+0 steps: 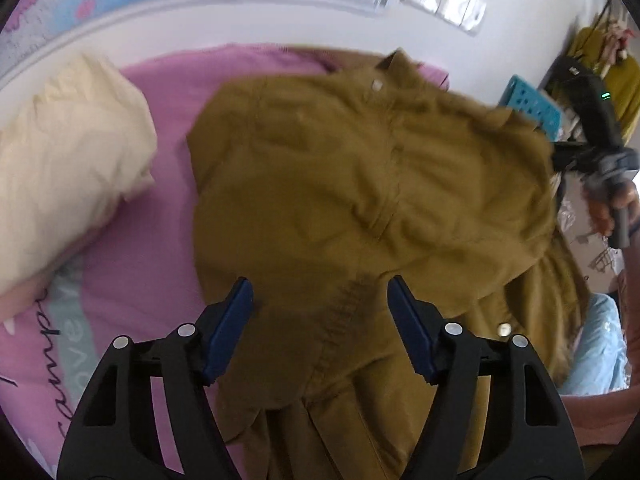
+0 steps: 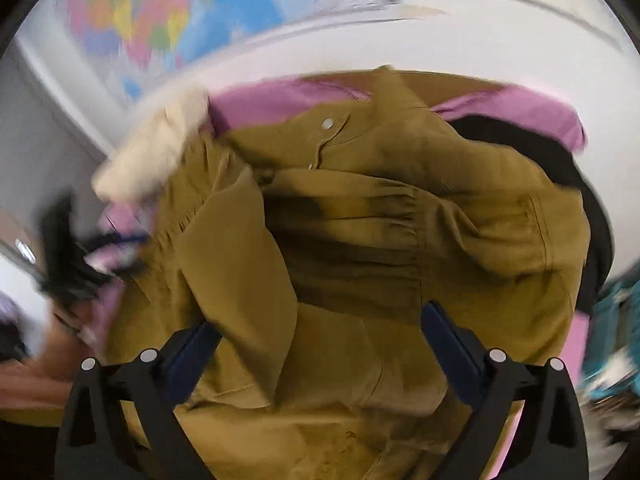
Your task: Fold large clothes
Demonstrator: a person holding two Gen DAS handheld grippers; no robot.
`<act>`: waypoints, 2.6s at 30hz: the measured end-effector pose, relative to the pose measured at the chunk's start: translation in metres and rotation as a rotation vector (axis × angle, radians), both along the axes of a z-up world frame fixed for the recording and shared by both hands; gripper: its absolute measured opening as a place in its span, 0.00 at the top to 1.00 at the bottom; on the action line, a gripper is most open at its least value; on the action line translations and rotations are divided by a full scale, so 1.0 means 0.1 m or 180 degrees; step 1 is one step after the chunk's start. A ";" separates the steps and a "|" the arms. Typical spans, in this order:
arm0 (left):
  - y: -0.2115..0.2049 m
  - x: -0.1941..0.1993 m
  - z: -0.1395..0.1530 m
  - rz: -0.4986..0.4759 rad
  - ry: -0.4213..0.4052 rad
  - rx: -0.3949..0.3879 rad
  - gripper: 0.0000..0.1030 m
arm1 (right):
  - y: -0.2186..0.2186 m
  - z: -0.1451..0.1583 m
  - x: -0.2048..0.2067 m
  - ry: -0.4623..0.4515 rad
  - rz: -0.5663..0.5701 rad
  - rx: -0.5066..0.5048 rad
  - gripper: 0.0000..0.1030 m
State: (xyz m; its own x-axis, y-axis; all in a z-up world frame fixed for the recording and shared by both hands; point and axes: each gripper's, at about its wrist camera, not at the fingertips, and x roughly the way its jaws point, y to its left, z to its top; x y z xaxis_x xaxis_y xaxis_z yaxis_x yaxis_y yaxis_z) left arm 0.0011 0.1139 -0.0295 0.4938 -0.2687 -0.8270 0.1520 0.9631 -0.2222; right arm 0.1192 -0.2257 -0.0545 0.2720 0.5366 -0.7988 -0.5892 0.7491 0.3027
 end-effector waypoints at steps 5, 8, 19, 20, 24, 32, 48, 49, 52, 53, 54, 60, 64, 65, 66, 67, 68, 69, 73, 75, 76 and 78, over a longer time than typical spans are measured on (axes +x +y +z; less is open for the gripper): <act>0.00 0.04 0.00 0.0053 -0.0024 -0.0023 0.35 | -0.35 0.06 -0.28 -0.0375 -0.0067 0.0192 0.06; 0.01 0.04 0.08 0.0096 -0.0113 -0.0049 0.35 | -0.37 -0.11 -0.41 -0.0651 -0.0033 -0.0073 0.06; -0.07 0.20 0.10 0.0162 -0.0138 0.0005 0.35 | -0.61 0.01 -0.36 -0.0827 -0.0152 0.0081 0.94; -0.10 0.21 0.13 0.0127 -0.0158 0.0005 0.35 | -0.71 0.11 -0.34 -0.0774 -0.0209 0.0183 0.94; -0.20 0.30 0.18 0.0084 -0.0214 0.0073 0.34 | -1.14 0.40 -0.13 -0.0435 -0.0561 0.0432 0.95; -0.37 0.52 -0.01 0.0113 -0.0167 0.0326 0.34 | -1.21 -0.06 0.35 -0.0047 -0.0919 0.0029 0.84; -0.18 0.59 0.09 0.0544 -0.0400 0.0455 0.33 | -1.54 0.04 -0.01 -0.0845 -0.0948 0.0889 0.23; -0.21 0.59 0.12 0.0542 -0.0427 0.0485 0.33 | -1.56 0.07 -0.05 -0.0931 -0.0975 0.0882 0.23; -0.31 0.58 0.20 0.0435 -0.0508 0.0525 0.33 | -1.43 0.18 -0.17 -0.1151 -0.0751 0.0839 0.13; -0.34 0.58 0.21 0.0410 -0.0532 0.0562 0.32 | -1.30 0.18 -0.17 -0.1215 -0.0673 0.0673 0.13; -0.38 0.59 0.21 0.0383 -0.0550 0.0591 0.32 | -1.19 0.16 -0.16 -0.1262 -0.0602 0.0521 0.13; -0.51 0.67 0.12 0.0384 -0.0517 0.0673 0.31 | -0.64 -0.19 0.14 -0.1518 -0.0541 -0.0508 0.07; -0.45 0.74 0.05 0.0454 -0.0460 0.0705 0.30 | -0.76 -0.41 0.42 -0.0918 -0.0545 -0.0159 0.30; -0.43 0.75 0.03 0.0489 -0.0454 0.0704 0.29 | -0.76 -0.44 0.43 -0.0838 -0.0526 -0.0165 0.36; -0.41 0.76 0.01 0.0506 -0.0444 0.0694 0.29 | -0.76 -0.45 0.42 -0.0807 -0.0560 -0.0205 0.46; -0.39 0.76 0.00 0.0518 -0.0433 0.0687 0.29 | -0.77 -0.46 0.41 -0.0739 -0.0558 -0.0204 0.56; -0.38 0.77 -0.01 0.0527 -0.0425 0.0694 0.28 | -0.77 -0.44 0.39 -0.0706 -0.0532 -0.0168 0.63; -0.39 0.78 -0.03 0.0543 -0.0429 0.0725 0.28 | -0.78 -0.41 0.35 -0.0667 -0.0539 -0.0138 0.68; -0.39 0.81 -0.09 0.0562 -0.0436 0.0742 0.26 | -0.79 -0.25 0.21 -0.0732 -0.0730 -0.0135 0.75; -0.40 0.82 -0.13 0.0575 -0.0433 0.0714 0.25 | -0.72 -0.16 0.08 -0.0977 -0.0913 -0.0269 0.75; -0.41 0.83 -0.16 0.0575 -0.0432 0.0737 0.25 | -0.66 -0.20 0.04 -0.1058 -0.0985 -0.0416 0.74; -0.45 0.87 -0.21 0.0569 -0.0395 0.0800 0.24 | -0.57 -0.42 0.14 -0.1183 -0.1119 -0.0856 0.63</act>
